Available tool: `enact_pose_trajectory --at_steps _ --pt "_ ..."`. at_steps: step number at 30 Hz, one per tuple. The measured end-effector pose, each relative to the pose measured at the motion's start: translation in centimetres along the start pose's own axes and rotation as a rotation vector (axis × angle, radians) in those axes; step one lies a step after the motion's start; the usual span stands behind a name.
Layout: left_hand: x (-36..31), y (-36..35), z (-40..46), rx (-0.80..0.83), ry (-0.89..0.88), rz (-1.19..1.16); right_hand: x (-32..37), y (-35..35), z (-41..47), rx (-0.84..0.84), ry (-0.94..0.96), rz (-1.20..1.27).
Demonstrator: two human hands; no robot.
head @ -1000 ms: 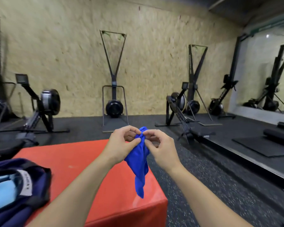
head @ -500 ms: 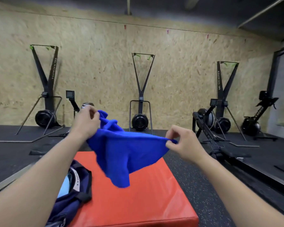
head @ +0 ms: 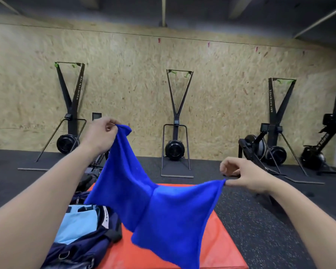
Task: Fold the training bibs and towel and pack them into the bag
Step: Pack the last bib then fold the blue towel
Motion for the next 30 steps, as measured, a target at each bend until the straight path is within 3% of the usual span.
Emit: enact_pose_trajectory --at_steps 3,7,10,14,19,24,30 --pt "-2.1 -1.4 -1.0 0.127 -0.045 -0.012 2.8 -0.3 0.6 0.093 -0.002 0.106" --pt "-5.3 -3.8 -3.1 0.293 -0.148 -0.065 7.9 -2.2 2.2 -0.083 0.071 0.216" --pt "-7.6 -5.3 -4.6 0.423 -0.259 -0.053 11.8 -5.0 3.9 -0.111 0.122 0.305" --pt "-9.1 -5.9 -5.0 0.475 -0.293 -0.096 13.6 -6.1 6.1 -0.2 0.194 0.295" --pt "-7.6 -4.3 -3.8 0.586 -0.254 -0.034 12.9 -3.7 6.5 -0.19 0.044 0.587" --pt "-5.4 -2.8 -4.0 0.665 -0.227 0.157 11.6 -1.7 6.0 -0.248 -0.111 0.691" --pt "-2.8 -2.0 -4.2 0.533 -0.18 0.245 9.4 0.2 6.0 -0.305 -0.268 0.697"
Point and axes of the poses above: each hand's wrist, its own z-axis towards the middle knuckle, its own y-axis out of the back of the hand, x = y × z, the point moved 2 cm from there along z, towards the middle knuckle, and after that the axes turned 10 degrees about -x, right-handed, at the moved point
